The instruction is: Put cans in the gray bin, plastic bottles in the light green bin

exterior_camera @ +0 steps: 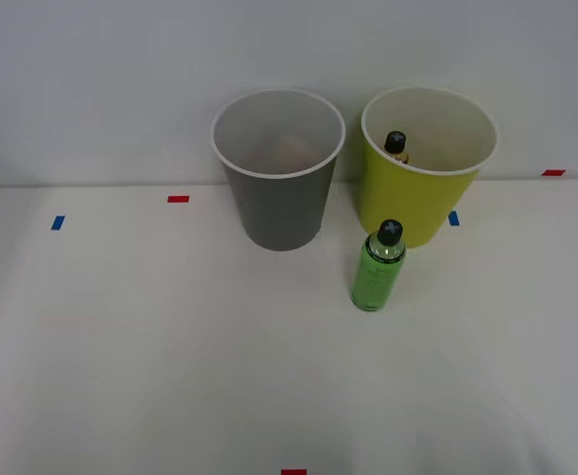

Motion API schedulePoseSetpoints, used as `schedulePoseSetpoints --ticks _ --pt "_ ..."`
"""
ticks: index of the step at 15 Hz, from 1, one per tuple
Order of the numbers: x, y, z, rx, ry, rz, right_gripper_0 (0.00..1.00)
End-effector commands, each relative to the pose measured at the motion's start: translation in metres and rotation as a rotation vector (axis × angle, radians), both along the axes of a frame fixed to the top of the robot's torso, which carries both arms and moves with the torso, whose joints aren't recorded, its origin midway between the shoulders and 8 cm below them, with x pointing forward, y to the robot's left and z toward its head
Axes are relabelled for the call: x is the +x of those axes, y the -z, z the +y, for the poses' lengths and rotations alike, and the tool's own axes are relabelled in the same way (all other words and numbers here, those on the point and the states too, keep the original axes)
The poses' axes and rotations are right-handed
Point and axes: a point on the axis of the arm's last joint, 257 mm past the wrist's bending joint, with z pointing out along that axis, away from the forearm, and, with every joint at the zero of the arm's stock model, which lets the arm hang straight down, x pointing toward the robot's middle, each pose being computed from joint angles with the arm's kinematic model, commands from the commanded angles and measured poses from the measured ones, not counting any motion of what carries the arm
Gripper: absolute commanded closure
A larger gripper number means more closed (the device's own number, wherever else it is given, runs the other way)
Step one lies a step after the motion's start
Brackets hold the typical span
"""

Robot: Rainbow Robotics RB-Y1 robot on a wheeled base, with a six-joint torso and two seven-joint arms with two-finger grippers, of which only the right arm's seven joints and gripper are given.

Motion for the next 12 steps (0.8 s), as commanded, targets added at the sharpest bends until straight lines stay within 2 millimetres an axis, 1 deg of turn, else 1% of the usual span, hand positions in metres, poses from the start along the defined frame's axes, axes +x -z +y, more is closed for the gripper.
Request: schedulePoseSetpoints --ticks 1,12 --pt "0.0000 0.0000 0.0000 0.000 0.000 0.000 0.03" --pt "0.0000 0.0000 0.0000 0.000 0.000 0.000 0.04"
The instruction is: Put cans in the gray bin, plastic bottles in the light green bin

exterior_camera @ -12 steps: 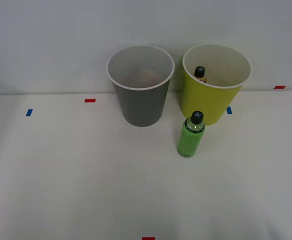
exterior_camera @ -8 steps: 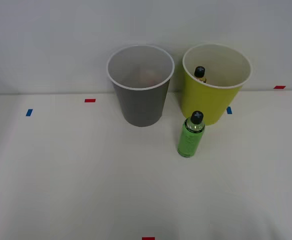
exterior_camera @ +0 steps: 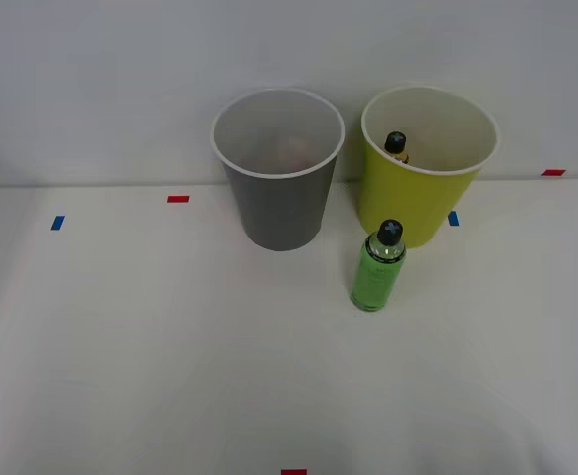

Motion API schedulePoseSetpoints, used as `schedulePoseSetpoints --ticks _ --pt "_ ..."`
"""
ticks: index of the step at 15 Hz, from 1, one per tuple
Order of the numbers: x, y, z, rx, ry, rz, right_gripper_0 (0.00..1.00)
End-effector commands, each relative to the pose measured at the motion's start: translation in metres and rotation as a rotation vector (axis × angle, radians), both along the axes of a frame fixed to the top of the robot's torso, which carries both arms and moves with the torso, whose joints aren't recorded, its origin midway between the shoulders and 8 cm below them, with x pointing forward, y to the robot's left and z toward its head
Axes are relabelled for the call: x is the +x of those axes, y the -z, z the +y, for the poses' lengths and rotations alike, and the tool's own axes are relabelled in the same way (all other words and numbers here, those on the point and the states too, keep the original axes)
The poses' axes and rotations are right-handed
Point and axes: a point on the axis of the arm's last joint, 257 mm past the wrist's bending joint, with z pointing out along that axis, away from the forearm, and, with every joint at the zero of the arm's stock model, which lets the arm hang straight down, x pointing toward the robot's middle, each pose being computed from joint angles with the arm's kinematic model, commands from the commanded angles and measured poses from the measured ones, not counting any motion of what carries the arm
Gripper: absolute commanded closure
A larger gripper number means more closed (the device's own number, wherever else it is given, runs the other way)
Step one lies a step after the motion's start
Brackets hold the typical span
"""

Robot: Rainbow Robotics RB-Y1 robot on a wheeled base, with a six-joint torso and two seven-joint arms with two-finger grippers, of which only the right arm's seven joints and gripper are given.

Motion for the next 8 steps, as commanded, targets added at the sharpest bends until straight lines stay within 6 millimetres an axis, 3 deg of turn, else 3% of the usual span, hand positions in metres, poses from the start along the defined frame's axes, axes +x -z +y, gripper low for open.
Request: schedulePoseSetpoints --ticks 1,8 --pt "0.0000 0.0000 0.0000 0.000 0.000 0.000 0.03" --pt "0.0000 0.0000 0.0000 0.000 0.000 0.000 0.03"
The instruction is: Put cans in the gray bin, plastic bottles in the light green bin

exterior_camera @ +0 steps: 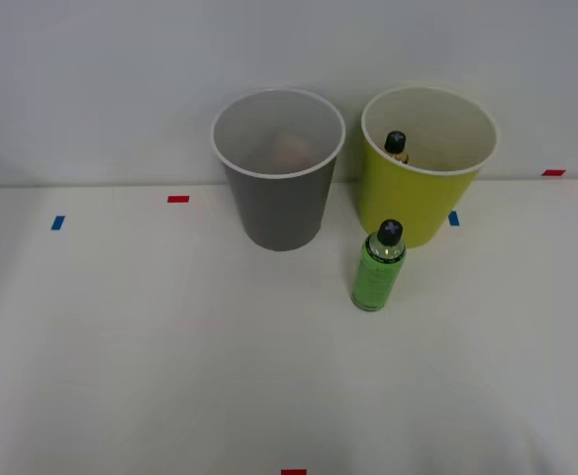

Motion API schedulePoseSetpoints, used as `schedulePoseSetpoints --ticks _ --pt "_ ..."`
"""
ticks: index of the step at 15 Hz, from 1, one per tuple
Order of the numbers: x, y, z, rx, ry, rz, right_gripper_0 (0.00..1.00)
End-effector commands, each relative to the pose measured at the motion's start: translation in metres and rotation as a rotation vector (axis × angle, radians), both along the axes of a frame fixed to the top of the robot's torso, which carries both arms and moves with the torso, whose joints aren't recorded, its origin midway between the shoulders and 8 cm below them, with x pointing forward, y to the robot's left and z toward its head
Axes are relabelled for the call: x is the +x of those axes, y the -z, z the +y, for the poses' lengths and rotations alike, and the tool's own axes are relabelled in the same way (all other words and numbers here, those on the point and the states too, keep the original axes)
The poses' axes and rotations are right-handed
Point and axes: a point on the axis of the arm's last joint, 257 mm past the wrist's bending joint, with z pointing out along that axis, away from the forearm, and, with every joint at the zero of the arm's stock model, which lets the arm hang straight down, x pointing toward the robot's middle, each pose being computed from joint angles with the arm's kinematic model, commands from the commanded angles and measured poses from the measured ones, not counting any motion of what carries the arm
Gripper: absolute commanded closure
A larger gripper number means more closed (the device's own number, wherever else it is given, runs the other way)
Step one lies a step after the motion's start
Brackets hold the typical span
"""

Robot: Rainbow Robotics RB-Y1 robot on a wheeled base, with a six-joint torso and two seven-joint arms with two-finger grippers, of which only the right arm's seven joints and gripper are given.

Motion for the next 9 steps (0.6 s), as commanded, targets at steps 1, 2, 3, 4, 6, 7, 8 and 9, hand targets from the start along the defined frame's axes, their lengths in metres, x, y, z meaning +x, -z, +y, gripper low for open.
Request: schedulePoseSetpoints --ticks 1,2,3,4,6,7,8,9 --pt "0.0000 0.0000 0.0000 0.000 0.000 0.000 0.03" --pt "0.0000 0.0000 0.0000 0.000 0.000 0.000 0.04" --pt "0.0000 0.0000 0.0000 0.000 0.000 0.000 0.03" --pt "0.0000 0.0000 0.0000 0.000 0.000 0.000 0.03" --pt "0.0000 0.0000 0.0000 0.000 0.000 0.000 0.03" --pt "0.0000 0.0000 0.0000 0.000 0.000 0.000 0.04" --pt "0.0000 0.0000 0.0000 0.000 0.000 0.000 0.03" --pt "0.0000 0.0000 0.0000 0.000 0.000 0.000 0.03"
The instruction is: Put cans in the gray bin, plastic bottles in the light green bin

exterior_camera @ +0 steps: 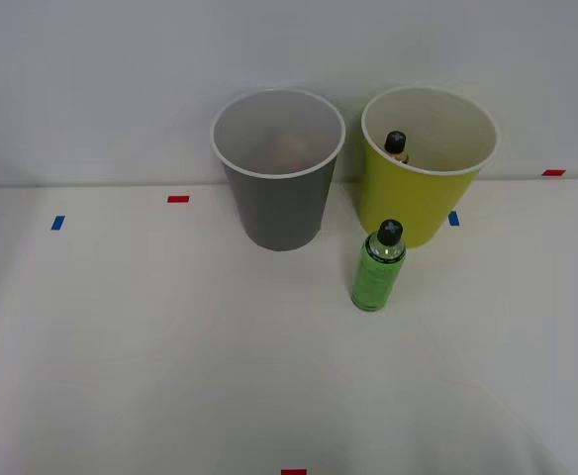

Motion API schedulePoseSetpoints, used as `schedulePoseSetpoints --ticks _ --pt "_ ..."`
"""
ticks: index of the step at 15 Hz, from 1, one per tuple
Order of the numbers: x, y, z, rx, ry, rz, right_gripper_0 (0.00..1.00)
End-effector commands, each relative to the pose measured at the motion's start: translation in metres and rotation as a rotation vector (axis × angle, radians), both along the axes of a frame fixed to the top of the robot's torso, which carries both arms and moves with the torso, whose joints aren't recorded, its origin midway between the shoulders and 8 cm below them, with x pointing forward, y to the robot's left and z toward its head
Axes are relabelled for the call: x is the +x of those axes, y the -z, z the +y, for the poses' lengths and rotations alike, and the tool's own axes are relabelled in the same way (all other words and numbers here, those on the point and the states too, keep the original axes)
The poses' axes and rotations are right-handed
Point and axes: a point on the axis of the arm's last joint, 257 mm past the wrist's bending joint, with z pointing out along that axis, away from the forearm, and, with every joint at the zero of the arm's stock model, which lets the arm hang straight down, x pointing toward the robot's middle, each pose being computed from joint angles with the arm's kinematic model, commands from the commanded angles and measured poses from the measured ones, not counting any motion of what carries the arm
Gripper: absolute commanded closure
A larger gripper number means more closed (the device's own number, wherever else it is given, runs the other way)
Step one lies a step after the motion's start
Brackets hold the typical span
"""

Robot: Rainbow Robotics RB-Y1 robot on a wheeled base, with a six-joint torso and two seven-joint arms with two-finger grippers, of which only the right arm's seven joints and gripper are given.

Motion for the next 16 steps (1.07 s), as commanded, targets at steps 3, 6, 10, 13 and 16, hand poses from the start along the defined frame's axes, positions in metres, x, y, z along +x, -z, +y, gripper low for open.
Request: schedulePoseSetpoints --ticks 3,6,10,13,16 --pt "0.0000 0.0000 0.0000 0.000 0.000 0.000 0.03" --pt "0.0000 0.0000 0.0000 0.000 0.000 0.000 0.03" --pt "0.0000 0.0000 0.0000 0.000 0.000 0.000 0.04" --pt "0.0000 0.0000 0.0000 0.000 0.000 0.000 0.03" --pt "0.0000 0.0000 0.0000 0.000 0.000 0.000 0.03"
